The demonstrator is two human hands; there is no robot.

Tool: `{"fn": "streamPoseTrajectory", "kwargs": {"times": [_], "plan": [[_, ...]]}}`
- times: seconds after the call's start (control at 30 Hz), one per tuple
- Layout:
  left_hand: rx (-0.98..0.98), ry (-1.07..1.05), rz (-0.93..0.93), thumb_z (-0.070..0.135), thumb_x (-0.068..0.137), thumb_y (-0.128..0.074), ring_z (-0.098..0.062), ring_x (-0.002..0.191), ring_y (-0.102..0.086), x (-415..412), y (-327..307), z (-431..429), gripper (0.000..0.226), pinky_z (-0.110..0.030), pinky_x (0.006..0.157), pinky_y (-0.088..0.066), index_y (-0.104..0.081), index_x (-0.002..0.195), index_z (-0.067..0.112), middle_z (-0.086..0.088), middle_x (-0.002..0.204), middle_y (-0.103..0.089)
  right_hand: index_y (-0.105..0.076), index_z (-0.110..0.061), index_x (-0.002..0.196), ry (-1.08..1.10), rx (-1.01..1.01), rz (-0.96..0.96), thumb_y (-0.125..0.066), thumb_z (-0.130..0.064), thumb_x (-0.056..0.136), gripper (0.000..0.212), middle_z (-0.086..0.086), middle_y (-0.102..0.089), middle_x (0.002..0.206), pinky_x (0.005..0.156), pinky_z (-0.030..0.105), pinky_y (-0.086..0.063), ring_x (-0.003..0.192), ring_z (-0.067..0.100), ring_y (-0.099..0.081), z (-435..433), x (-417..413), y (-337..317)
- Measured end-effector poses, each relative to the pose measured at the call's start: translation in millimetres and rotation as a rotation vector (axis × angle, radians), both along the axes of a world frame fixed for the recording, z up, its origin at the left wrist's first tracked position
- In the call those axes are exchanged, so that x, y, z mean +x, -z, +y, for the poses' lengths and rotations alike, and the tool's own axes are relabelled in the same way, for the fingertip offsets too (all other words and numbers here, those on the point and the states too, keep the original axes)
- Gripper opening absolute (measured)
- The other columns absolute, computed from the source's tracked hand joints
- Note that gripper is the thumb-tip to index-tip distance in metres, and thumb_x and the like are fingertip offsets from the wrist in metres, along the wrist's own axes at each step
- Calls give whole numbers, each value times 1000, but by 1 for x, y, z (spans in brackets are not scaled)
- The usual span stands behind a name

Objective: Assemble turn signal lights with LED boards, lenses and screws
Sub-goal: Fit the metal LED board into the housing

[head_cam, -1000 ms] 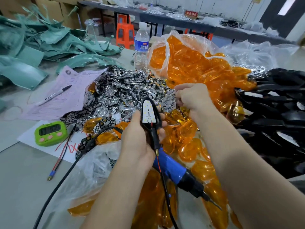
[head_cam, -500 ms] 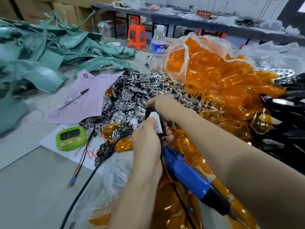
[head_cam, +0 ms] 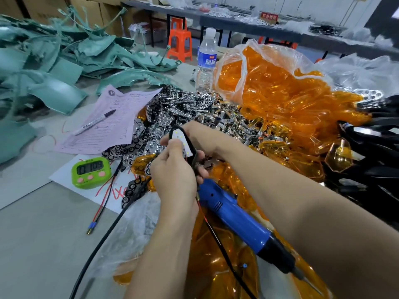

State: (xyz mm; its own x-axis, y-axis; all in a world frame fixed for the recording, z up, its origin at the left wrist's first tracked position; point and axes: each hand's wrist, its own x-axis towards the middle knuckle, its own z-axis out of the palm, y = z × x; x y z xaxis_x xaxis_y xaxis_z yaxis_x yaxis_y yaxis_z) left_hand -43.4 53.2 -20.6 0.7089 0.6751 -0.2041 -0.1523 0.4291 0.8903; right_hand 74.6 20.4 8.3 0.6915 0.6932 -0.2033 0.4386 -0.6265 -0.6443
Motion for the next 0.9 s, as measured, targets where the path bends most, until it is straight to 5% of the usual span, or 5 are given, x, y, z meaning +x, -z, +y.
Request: {"fn": "streamPoseTrajectory", "kwargs": {"times": [0.23,0.47,0.67,0.77,0.9], "plan": [[1,-23,2,25,105,-50,-18,34,-47,0,1,4,37,-21,33,-31,-65,75,9,-9,59,-68,-45,-17,60,250,45,-65,-50,-1,97,41,-2,-44,60,50,22,-30,55,14,-34,18,-7,8],[83,100,9,26,103,-52,-21,39,-53,0,3,-9,44,-25,36,-38,-70,64,16,-12,68,-72,-48,-12,69,699,688,175,-62,6,76,24,17,-65,82,55,42,-63,61,21,-66,-61,-34,-15],[337,146,55,26,91,-60,-15,41,-44,-1,4,-34,40,-30,44,-41,-56,51,21,8,48,-44,-55,-18,62,619,760,6,-76,4,73,32,15,-72,91,70,43,-55,96,6,-72,-105,-99,-7],[486,112,41,31,87,-57,-14,51,-36,-1,8,-40,36,-36,50,-31,-54,54,17,9,48,-39,-75,-16,75,556,844,39,-81,-6,76,12,-5,-78,98,69,21,-58,85,-3,-71,-113,-116,-3],[606,85,-2,38,92,-56,-8,50,-29,-2,13,-45,41,-27,46,-26,-50,59,16,10,48,-34,-77,-25,106,703,915,-30,-71,16,79,49,-1,-79,87,66,22,-60,77,11,-75,-121,-121,-3]]}}
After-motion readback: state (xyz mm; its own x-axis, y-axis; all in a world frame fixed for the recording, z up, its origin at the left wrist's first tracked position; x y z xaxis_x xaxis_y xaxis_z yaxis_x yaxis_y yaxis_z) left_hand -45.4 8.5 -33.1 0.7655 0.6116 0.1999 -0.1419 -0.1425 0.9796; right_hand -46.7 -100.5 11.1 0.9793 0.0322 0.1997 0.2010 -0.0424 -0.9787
